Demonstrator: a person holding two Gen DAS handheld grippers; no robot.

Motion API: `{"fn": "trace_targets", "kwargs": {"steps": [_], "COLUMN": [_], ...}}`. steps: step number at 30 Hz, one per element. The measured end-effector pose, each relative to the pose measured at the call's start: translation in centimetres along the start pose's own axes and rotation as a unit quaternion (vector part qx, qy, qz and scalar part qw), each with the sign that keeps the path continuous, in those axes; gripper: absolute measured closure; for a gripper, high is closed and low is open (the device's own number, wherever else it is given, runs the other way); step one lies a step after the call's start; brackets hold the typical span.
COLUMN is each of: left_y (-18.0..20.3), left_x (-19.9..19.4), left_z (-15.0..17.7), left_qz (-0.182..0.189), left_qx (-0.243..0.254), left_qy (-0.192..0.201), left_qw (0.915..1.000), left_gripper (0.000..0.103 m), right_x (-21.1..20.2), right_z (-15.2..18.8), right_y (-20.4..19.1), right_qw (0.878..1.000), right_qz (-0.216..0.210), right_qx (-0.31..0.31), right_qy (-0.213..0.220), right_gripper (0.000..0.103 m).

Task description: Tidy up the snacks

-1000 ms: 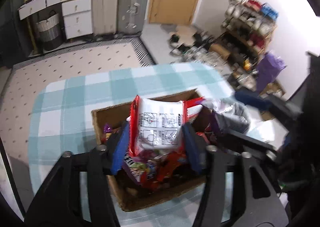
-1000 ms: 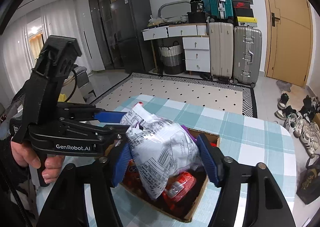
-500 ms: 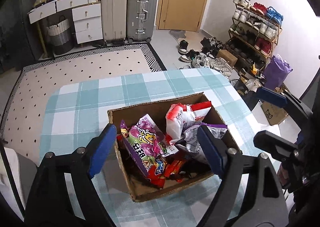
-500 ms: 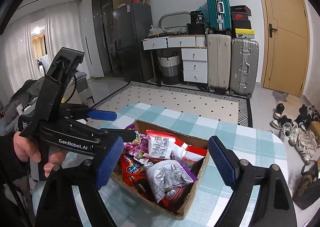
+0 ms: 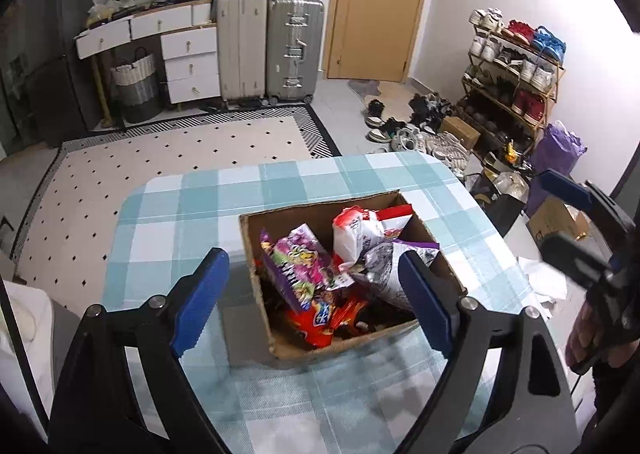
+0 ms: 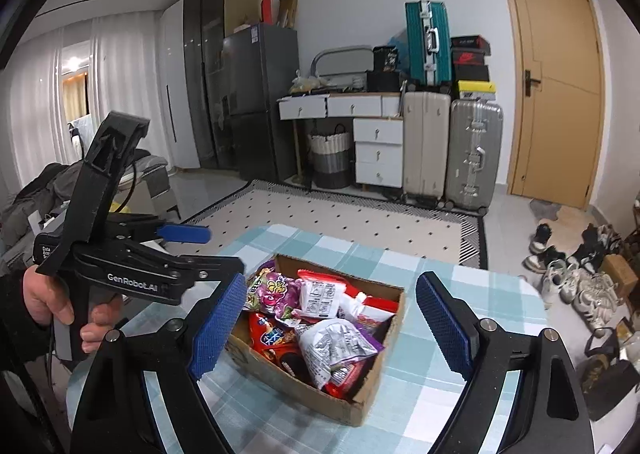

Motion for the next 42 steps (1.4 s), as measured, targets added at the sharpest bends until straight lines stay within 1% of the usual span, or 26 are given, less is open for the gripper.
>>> {"fn": "trace_targets", "kwargs": {"steps": [3,5,6,7,8,14,17,19,23,26,29,33,39,42], "left_y": [-0.3,-0.4,-0.5,-0.5,-0.6,-0.8,-1.0,-1.4,-1.8,-1.7,-1.6,-1.7,-1.6,-1.9], "left_x": [-1.6,-3.1,-3.8,-4.6,-5.6,-9.5,-10.8,-11.6,-13.2,-13.7,-13.4,-13.3,-13.5,-13.9], "left_z": [0.6,1.1,1.1,1.3,1.5,2.8,3.5,4.3,6.4,8.1,9.9,12.4,15.0,16.1], "left_qz": [-0.013,-0.024,-0.024,-0.025,-0.027,-0.027,-0.041,-0.042,-0.050,-0.057,-0.062,-0.064,-0.081,-0.088], "left_qx": [0.002,0.005,0.005,0.003,-0.001,-0.009,-0.007,-0.009,-0.016,-0.018,-0.021,-0.040,-0.038,-0.046], "left_qy": [0.011,0.024,0.031,0.041,0.050,0.074,0.078,0.078,0.085,0.099,0.100,0.105,0.138,0.151], "left_qw": [0.9999,0.9994,0.9992,0.9989,0.9984,0.9968,0.9961,0.9961,0.9950,0.9933,0.9928,0.9916,0.9865,0.9836], "left_gripper": [0.014,0.009,0.003,0.001,0.001,0.001,0.001,0.001,0.001,0.001,0.001,0.001,0.001,0.001], "right_x": [-1.6,-2.6,-3.0,-3.6,-4.1,-7.0,-8.1,-8.8,-10.8,-12.1,-12.9,-14.0,-14.8,-15.5], "right_z": [0.1,0.2,0.3,0.4,0.5,1.3,2.0,2.6,3.6,4.6,5.8,7.7,9.7,10.7], "right_y": [0.0,-0.1,-0.2,-0.3,-0.4,-1.0,-1.4,-1.4,-1.5,-1.8,-1.9,-2.1,-2.1,-2.1], "right_qw": [1.000,1.000,1.000,1.000,1.000,0.999,0.998,0.997,0.995,0.994,0.993,0.992,0.990,0.988], "right_qz": [0.010,0.012,0.012,0.012,0.016,0.031,0.043,0.066,0.084,0.090,0.092,0.094,0.104,0.110], "right_qx": [0.003,0.008,0.010,0.012,0.012,0.014,0.009,0.013,0.015,0.017,0.018,0.022,0.031,0.037], "right_qy": [0.009,0.013,0.012,0.014,0.016,0.028,0.035,0.032,0.052,0.062,0.072,0.080,0.090,0.099], "right_gripper": [0.014,0.014,0.014,0.014,0.014,0.013,0.012,0.012,0.012,0.011,0.010,0.010,0.010,0.010]}}
Point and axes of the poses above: each gripper's, at about its wrist camera, not at the fingertips, and x roughly the way its jaws point, y to its right, z to its underside, the point moved 5 cm from there along x, roughly the way its jaws point, and after that the axes turned 7 degrees about -z, right-handed, at the moved point
